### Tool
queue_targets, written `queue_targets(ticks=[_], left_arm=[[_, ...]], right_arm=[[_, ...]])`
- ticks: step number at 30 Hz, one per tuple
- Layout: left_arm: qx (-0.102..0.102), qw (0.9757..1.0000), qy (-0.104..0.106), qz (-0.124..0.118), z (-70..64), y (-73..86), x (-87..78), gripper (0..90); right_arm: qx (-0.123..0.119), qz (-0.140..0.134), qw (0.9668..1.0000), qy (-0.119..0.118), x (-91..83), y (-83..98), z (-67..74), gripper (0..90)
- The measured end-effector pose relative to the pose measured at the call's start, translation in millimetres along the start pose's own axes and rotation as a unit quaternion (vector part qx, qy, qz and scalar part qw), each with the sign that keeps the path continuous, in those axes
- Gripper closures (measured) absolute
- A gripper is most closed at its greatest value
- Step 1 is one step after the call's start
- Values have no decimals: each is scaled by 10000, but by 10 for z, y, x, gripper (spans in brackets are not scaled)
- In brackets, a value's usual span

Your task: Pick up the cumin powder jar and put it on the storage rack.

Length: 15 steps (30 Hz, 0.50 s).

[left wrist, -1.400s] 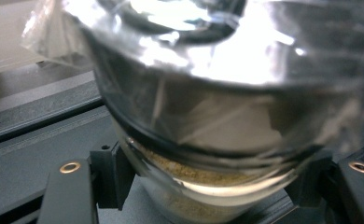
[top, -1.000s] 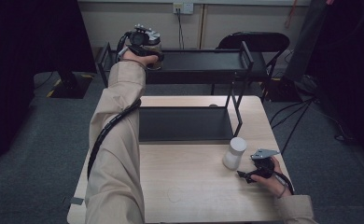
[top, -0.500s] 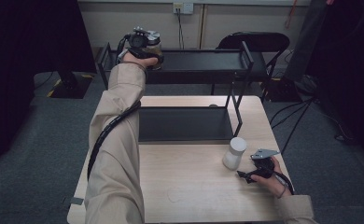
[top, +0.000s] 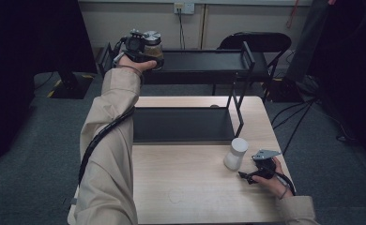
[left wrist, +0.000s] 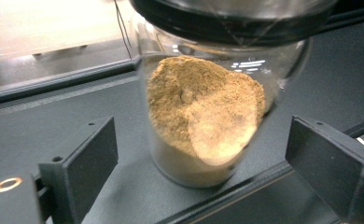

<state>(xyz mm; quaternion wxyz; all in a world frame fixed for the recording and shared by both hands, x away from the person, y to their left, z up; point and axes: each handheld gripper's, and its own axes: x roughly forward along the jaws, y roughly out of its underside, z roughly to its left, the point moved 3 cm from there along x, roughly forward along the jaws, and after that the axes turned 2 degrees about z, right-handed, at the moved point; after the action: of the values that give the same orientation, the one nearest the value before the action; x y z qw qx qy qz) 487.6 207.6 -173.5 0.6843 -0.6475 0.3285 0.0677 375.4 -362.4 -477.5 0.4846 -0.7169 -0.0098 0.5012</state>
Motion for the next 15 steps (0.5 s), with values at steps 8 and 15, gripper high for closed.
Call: queue_targets(ticks=[8, 15], left_arm=[[-24, 9999, 159, 20, 11, 86, -112, 10], [60, 9992, 397, -57, 11, 187, -196, 7]], right_arm=[[-6, -2, 10000, 4, 0, 0, 1, 0], [2, -5, 10000, 4, 1, 1, 2, 0]])
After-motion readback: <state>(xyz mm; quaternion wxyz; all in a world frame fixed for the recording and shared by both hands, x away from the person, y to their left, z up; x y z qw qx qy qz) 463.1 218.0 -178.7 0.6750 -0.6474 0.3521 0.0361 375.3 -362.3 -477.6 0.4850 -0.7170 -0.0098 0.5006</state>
